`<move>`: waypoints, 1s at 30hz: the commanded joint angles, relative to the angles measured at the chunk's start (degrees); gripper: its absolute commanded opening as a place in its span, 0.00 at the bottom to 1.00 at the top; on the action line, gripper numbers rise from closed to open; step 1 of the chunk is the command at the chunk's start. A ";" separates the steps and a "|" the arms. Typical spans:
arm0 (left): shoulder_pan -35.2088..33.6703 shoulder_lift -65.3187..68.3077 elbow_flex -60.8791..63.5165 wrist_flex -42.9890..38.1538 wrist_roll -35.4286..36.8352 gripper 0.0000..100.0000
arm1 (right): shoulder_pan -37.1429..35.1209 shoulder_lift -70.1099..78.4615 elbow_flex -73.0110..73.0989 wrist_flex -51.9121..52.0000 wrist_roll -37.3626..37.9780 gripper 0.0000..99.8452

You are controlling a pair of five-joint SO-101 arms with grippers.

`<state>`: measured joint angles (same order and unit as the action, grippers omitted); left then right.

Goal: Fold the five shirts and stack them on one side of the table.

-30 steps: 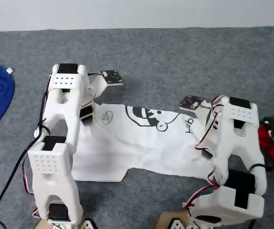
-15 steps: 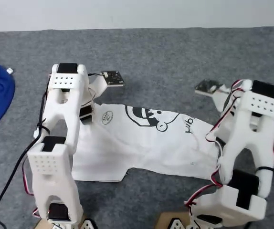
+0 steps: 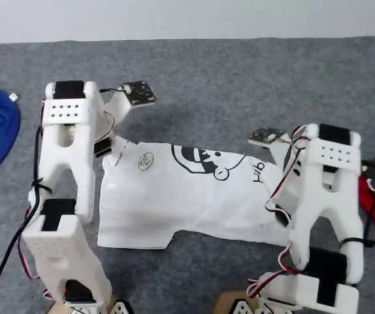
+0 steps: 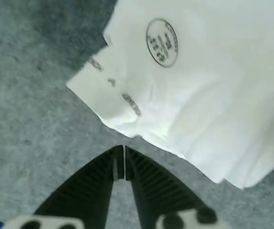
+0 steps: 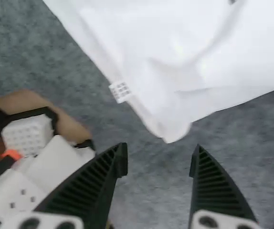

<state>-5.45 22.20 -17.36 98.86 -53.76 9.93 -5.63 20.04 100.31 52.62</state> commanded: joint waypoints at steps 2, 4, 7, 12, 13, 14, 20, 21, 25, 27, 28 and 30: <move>-0.79 -4.57 2.51 1.58 0.53 0.00 | -1.71 -2.68 2.02 0.92 -2.64 0.22; -0.79 -4.40 2.86 1.58 0.53 0.00 | -1.98 -2.68 2.81 -1.01 -2.99 0.22; -0.79 -4.13 2.86 1.58 0.53 0.00 | -1.98 -2.59 4.84 -4.97 -2.90 0.22; -1.05 -3.60 2.86 1.58 0.53 0.00 | -1.89 -2.59 9.05 -11.12 -2.90 0.21; -1.05 -3.34 2.86 1.58 0.53 0.00 | -1.89 -2.59 9.76 -12.26 -2.90 0.20; -1.14 -3.08 2.86 1.58 0.53 0.00 | -1.89 -2.33 10.29 -13.58 -2.90 0.18; -1.14 -2.29 2.86 1.58 0.53 0.00 | -1.54 3.30 8.97 -18.68 -2.64 0.08; -1.14 -2.29 2.86 1.58 0.53 0.00 | -1.54 3.91 7.74 -18.95 -2.64 0.07; -1.23 -2.29 2.86 1.58 0.53 0.00 | -0.48 5.05 0.70 -19.03 -2.55 0.04; -1.23 -2.29 2.95 1.58 0.53 0.00 | 0.48 5.05 -3.25 -18.77 -1.58 0.03; -1.23 -2.29 2.95 1.58 0.53 0.00 | 1.01 5.05 -5.19 -18.68 -0.26 0.03; -1.23 -2.29 2.95 1.58 0.53 0.00 | 2.24 4.97 -9.05 -18.59 1.85 0.03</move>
<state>-6.42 21.41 -14.55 98.86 -53.76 10.37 -0.26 17.93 81.76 51.91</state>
